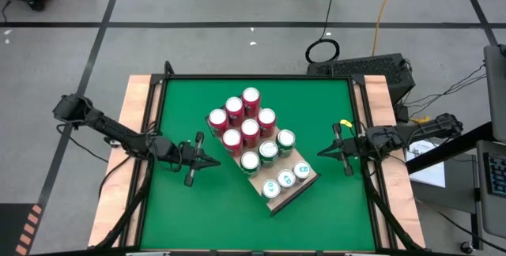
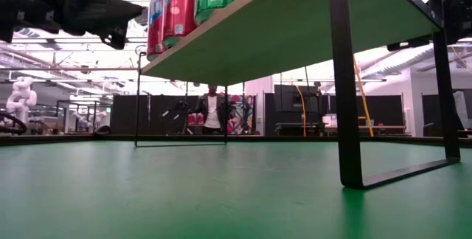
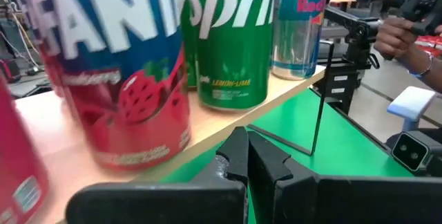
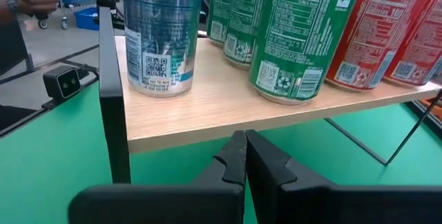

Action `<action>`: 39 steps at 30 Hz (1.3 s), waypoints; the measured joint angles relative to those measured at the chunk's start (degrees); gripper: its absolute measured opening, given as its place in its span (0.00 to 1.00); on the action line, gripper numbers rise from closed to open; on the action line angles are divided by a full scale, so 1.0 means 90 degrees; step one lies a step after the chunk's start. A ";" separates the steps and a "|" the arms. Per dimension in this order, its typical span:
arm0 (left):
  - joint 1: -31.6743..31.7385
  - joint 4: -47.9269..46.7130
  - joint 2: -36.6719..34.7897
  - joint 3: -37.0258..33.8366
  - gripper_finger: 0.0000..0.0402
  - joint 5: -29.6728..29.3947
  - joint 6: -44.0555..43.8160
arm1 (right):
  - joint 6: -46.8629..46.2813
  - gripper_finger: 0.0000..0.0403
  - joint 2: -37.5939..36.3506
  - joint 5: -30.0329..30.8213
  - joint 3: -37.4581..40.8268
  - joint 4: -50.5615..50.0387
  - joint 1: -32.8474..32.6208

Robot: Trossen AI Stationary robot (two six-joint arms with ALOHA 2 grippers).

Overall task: Place canned beverage on shelf
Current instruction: Return to Home Position

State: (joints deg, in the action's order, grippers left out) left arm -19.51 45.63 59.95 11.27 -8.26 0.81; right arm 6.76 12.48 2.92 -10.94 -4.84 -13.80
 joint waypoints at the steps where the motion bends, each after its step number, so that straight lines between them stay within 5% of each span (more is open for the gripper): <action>1: 0.0041 0.0098 -0.0016 -0.0086 0.00 0.0061 -0.0003 | 0.0034 0.00 -0.0057 -0.0007 -0.0001 -0.0032 0.0000; 11: 0.0393 0.1226 -0.0021 -0.0793 0.00 0.0466 -0.0259 | 0.0262 0.00 -0.0644 -0.0015 0.0206 -0.0295 0.0000; 39: 0.1568 0.1185 -0.0019 -0.1207 0.00 0.2406 -0.0438 | 0.0304 0.00 -0.1359 -0.0333 0.0852 0.0090 -0.0002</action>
State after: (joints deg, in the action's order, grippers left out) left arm -5.40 56.29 59.78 0.41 13.39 -3.14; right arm 9.50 0.25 -0.08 -3.28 -4.03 -13.82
